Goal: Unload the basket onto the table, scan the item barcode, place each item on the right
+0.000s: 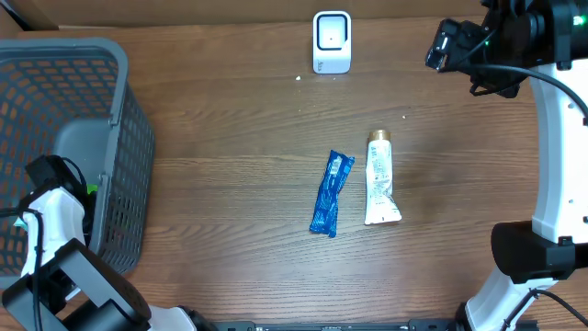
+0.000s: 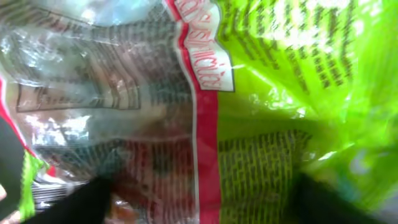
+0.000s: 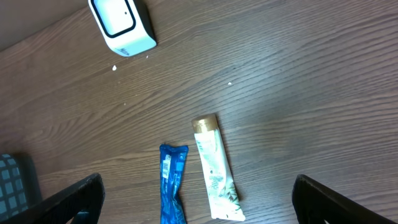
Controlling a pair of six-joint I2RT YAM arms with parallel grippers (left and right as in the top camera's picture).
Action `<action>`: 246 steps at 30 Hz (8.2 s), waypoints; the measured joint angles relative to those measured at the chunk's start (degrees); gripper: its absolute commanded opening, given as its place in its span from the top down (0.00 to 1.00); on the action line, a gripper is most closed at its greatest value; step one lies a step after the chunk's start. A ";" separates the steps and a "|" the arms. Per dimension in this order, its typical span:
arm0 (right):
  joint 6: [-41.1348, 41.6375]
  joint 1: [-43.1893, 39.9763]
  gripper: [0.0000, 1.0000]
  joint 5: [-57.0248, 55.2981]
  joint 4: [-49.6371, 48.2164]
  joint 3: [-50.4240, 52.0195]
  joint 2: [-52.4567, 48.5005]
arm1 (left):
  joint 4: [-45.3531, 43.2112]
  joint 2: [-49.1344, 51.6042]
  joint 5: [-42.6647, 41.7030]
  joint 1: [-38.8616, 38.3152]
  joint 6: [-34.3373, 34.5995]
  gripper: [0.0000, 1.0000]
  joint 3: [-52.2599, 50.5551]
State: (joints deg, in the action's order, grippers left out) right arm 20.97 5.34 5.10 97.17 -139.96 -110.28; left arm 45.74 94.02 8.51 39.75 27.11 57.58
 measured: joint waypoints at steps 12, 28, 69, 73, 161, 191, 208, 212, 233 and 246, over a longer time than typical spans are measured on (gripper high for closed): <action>0.00 0.00 0.03 0.02 0.00 0.15 0.00 | -2.43 -1.38 1.73 0.00 -0.11 0.96 -2.29; 0.00 0.00 0.03 0.04 0.00 0.17 0.00 | 28.33 0.72 -11.74 0.00 -5.95 0.96 35.04; 0.00 0.00 0.03 0.02 -0.04 0.22 0.00 | 19.54 12.07 -13.70 -66.84 -10.93 0.77 27.52; -0.02 0.00 0.03 0.02 -0.02 0.22 0.00 | 18.27 14.93 -14.47 -67.32 -10.32 0.31 26.97; 0.00 0.00 0.02 0.04 -0.04 0.28 0.00 | -19.76 12.07 19.23 -1.77 -13.86 0.57 9.88; -0.22 0.00 0.02 0.04 -0.07 0.28 0.00 | -12.11 13.53 4.07 -1.77 -27.80 0.28 17.33; -0.24 0.00 0.02 0.02 -0.04 0.28 0.00 | -14.25 13.57 21.27 -1.77 -41.03 0.23 17.57; -0.26 0.00 0.02 0.02 -0.07 0.28 0.00 | -14.88 13.57 22.91 -1.77 -40.81 0.25 17.31; -0.24 0.00 0.02 0.04 -0.09 0.28 0.00 | -14.14 18.40 24.76 -2.27 -35.12 0.96 15.58; -0.24 0.00 0.02 0.00 -1.11 0.28 0.00 | 7.32 17.92 -12.66 -6.54 -23.50 0.96 41.79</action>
State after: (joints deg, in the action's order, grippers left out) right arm 20.73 5.34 5.10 96.05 -139.68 -110.28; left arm 53.06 111.94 -4.14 33.21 3.62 99.37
